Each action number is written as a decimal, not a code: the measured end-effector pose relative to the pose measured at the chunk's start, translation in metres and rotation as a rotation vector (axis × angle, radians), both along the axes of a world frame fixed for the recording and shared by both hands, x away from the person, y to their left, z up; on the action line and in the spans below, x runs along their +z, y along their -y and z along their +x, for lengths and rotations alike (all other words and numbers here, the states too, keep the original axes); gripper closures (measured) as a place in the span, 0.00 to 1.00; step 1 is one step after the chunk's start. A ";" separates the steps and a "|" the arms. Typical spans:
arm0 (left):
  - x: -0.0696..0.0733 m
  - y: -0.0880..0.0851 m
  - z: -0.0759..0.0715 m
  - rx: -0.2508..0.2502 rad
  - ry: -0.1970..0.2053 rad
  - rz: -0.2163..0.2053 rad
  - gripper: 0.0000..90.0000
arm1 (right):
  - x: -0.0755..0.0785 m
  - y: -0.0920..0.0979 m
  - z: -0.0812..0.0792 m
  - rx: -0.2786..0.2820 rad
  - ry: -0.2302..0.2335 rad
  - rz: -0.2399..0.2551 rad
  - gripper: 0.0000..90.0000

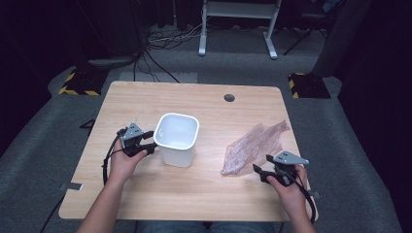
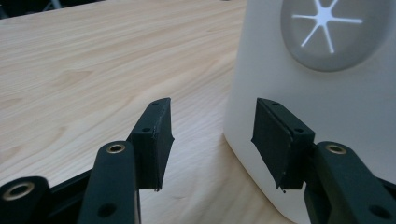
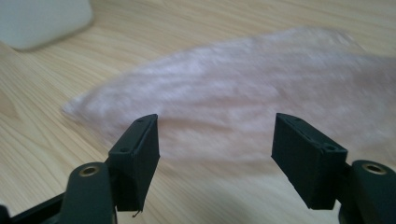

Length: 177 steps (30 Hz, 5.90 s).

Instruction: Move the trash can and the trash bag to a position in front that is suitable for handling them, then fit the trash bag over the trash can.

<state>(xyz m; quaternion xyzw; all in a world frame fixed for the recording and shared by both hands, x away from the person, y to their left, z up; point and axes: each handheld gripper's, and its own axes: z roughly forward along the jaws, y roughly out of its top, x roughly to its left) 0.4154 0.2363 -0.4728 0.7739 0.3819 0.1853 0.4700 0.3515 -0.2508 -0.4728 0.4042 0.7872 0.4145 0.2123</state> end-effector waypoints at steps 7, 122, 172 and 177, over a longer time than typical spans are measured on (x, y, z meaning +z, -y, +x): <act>0.000 0.018 -0.006 -0.075 -0.053 -0.057 0.51 | 0.017 -0.051 0.017 0.064 -0.012 0.029 0.41; -0.017 0.020 -0.034 0.023 -0.131 0.093 0.35 | -0.021 0.010 0.050 -0.206 -0.183 -0.042 0.99; 0.014 0.019 -0.054 0.013 -0.067 0.054 0.34 | 0.098 0.012 0.023 -0.103 0.227 0.098 1.00; 0.022 0.021 -0.059 0.000 -0.059 0.055 0.34 | 0.109 0.012 0.022 -0.102 0.248 0.099 1.00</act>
